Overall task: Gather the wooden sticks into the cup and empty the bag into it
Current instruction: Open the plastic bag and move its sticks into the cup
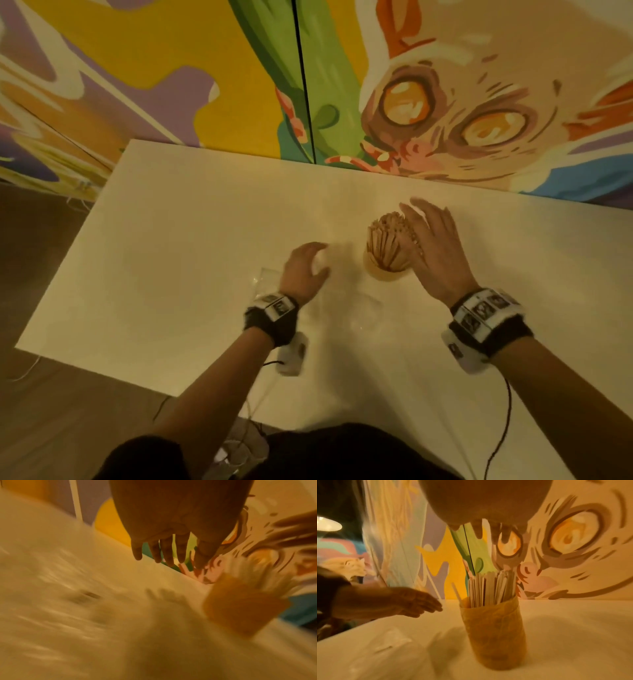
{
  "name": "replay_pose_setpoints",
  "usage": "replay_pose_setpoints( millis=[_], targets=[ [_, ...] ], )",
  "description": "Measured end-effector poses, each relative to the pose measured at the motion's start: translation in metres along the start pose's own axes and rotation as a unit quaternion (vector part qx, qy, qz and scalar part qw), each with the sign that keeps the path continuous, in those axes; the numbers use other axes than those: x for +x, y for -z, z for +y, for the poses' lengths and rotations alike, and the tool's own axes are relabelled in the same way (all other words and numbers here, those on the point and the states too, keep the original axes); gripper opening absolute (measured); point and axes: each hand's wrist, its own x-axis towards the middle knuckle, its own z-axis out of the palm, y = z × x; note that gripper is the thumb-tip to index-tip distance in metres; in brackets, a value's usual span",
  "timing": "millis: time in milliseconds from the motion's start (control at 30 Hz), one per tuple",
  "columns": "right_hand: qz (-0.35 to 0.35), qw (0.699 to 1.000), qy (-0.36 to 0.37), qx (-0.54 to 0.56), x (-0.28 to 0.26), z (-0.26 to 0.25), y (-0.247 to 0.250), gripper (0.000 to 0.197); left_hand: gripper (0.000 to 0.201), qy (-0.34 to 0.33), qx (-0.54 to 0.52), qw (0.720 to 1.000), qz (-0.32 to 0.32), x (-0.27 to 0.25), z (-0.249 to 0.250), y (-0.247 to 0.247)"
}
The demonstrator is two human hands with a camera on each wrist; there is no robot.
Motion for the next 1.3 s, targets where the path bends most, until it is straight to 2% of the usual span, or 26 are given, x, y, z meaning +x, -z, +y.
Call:
replay_pose_setpoints(
  millis=[33, 67, 100, 167, 233, 267, 333, 367, 400, 500, 567, 667, 700, 767, 833, 967, 1033, 1133, 1200, 1267, 1300],
  targets=[
    [0.034, 0.999, 0.013, 0.026, -0.017, -0.001, 0.004, 0.040, 0.054, 0.006, 0.056, 0.998, 0.030, -0.006, -0.021, 0.016],
    [0.040, 0.997, 0.013, 0.065, -0.035, -0.003, 0.003, 0.031, 0.053, 0.042, 0.093, 0.992, 0.069, -0.013, -0.045, 0.031],
    [0.013, 0.993, -0.013, 0.115, -0.054, -0.006, -0.002, 0.026, 0.053, 0.103, 0.102, 0.983, 0.113, -0.021, -0.066, 0.045],
    [-0.096, 0.962, -0.134, 0.219, -0.085, -0.010, -0.023, 0.031, 0.055, 0.242, 0.049, 0.957, 0.155, -0.040, -0.098, 0.062],
    [-0.159, 0.897, -0.283, 0.302, -0.101, -0.013, -0.053, 0.033, 0.056, 0.331, -0.040, 0.938, 0.099, -0.056, -0.109, 0.057],
    [-0.158, 0.853, -0.354, 0.350, -0.103, -0.015, -0.068, 0.033, 0.053, 0.344, -0.083, 0.933, 0.064, -0.061, -0.112, 0.048],
    [-0.125, 0.747, -0.474, 0.449, -0.099, -0.020, -0.092, 0.036, 0.045, 0.340, -0.140, 0.929, 0.042, -0.067, -0.110, 0.030],
    [-0.105, 0.713, -0.507, 0.473, -0.095, -0.023, -0.099, 0.037, 0.042, 0.331, -0.150, 0.931, 0.039, -0.067, -0.107, 0.023],
    [-0.096, 0.701, -0.516, 0.482, -0.090, -0.027, -0.101, 0.038, 0.039, 0.322, -0.153, 0.934, 0.037, -0.067, -0.105, 0.016],
    [-0.086, 0.730, -0.474, 0.485, -0.081, -0.040, -0.095, 0.033, 0.025, 0.295, -0.196, 0.933, 0.058, -0.070, -0.091, 0.006],
    [-0.061, 0.743, -0.463, 0.479, -0.079, -0.041, -0.087, 0.038, 0.023, 0.266, -0.238, 0.930, 0.087, -0.075, -0.079, 0.006],
    [-0.034, 0.710, -0.484, 0.511, -0.082, -0.032, -0.083, 0.058, 0.024, 0.222, -0.324, 0.915, 0.091, -0.085, -0.063, 0.012],
    [-0.040, 0.712, -0.479, 0.512, -0.083, -0.030, -0.081, 0.057, 0.023, 0.210, -0.344, 0.910, 0.091, -0.088, -0.057, 0.014],
    [-0.053, 0.750, -0.435, 0.495, -0.086, -0.029, -0.078, 0.045, 0.023, 0.200, -0.376, 0.899, 0.102, -0.096, -0.050, 0.014],
    [-0.012, 0.785, -0.381, 0.489, -0.091, -0.029, -0.075, 0.036, 0.026, 0.200, -0.399, 0.885, 0.133, -0.103, -0.048, 0.015],
    [0.079, 0.812, -0.341, 0.467, -0.106, -0.026, -0.065, 0.044, 0.036, 0.224, -0.426, 0.856, 0.190, -0.110, -0.046, 0.018],
    [0.096, 0.824, -0.336, 0.447, -0.112, -0.029, -0.058, 0.040, 0.036, 0.224, -0.409, 0.859, 0.210, -0.110, -0.042, 0.016],
    [0.116, 0.828, -0.316, 0.448, -0.119, -0.037, -0.035, 0.023, 0.031, 0.241, -0.362, 0.869, 0.234, -0.111, -0.046, 0.016],
    [0.127, 0.832, -0.289, 0.455, -0.122, -0.038, -0.014, 0.024, 0.026, 0.259, -0.330, 0.878, 0.230, -0.114, -0.056, 0.020],
    [0.105, 0.851, -0.253, 0.449, -0.121, -0.037, 0.005, 0.026, 0.020, 0.243, -0.286, 0.902, 0.213, -0.117, -0.058, 0.028],
    [0.080, 0.859, -0.232, 0.450, -0.119, -0.038, 0.014, 0.026, 0.016, 0.213, -0.263, 0.919, 0.203, -0.116, -0.052, 0.034]
  ],
)
